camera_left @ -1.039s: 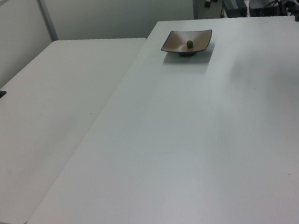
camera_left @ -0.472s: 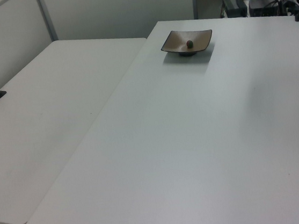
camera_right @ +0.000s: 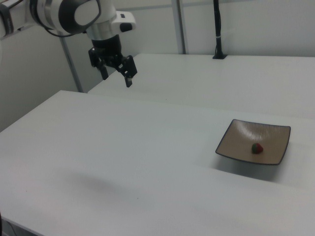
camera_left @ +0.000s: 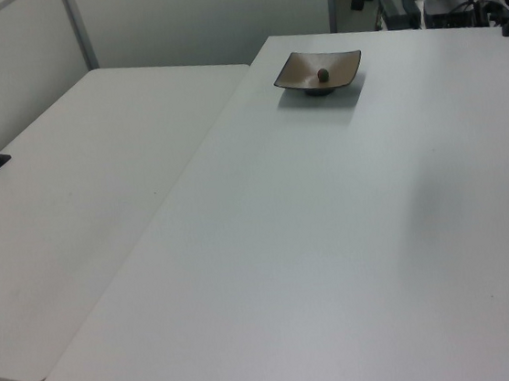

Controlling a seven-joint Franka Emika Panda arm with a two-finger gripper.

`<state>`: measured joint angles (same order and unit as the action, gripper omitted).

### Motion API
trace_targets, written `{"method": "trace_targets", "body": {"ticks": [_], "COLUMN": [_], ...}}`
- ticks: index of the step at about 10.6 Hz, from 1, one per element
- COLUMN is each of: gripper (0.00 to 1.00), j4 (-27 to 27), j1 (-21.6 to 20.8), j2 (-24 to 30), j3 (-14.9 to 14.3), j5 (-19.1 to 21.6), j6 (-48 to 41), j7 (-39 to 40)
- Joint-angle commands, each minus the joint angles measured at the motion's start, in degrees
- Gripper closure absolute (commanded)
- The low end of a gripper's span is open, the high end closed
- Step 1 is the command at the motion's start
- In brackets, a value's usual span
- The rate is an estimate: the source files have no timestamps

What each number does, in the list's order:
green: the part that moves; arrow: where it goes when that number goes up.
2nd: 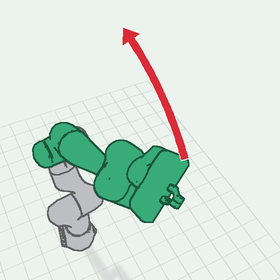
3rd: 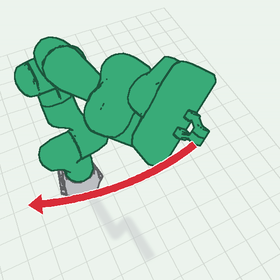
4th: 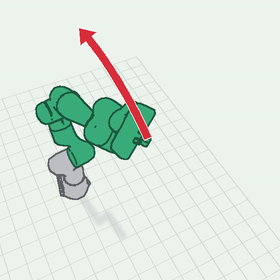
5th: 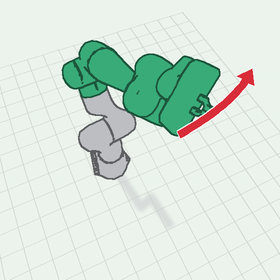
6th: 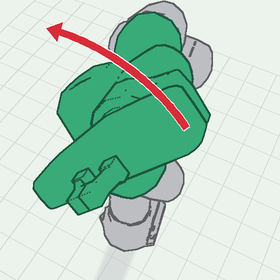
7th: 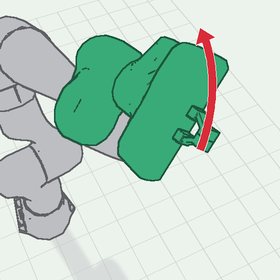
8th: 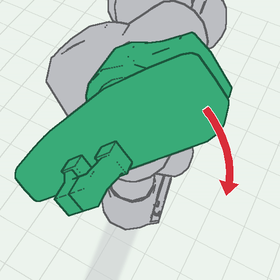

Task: Strawberries on a ceramic plate

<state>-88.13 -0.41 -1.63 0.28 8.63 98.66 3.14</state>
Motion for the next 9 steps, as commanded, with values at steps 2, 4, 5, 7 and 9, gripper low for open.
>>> {"method": "trace_targets", "body": {"ticks": [2,4,5,7,9], "gripper": [0.00,0.00,0.00,0.00,0.00], "j4": [-2.04,-2.30,-2.57,-2.57,-2.57], "j1": [-5.03,-5.04,-4.95,-4.95,-4.95], "j2": [0.31,0.22,0.22,0.22,0.22], "j3": [-3.27,-3.27,-3.27,-3.27,-3.27], "j5": [-5.54,-6.87,-6.87,-6.87,-6.87], "j6": [-0.05,0.04,0.04,-0.22,-0.31], "j7": [-0.16,2.38,4.40,5.12,4.69]}}
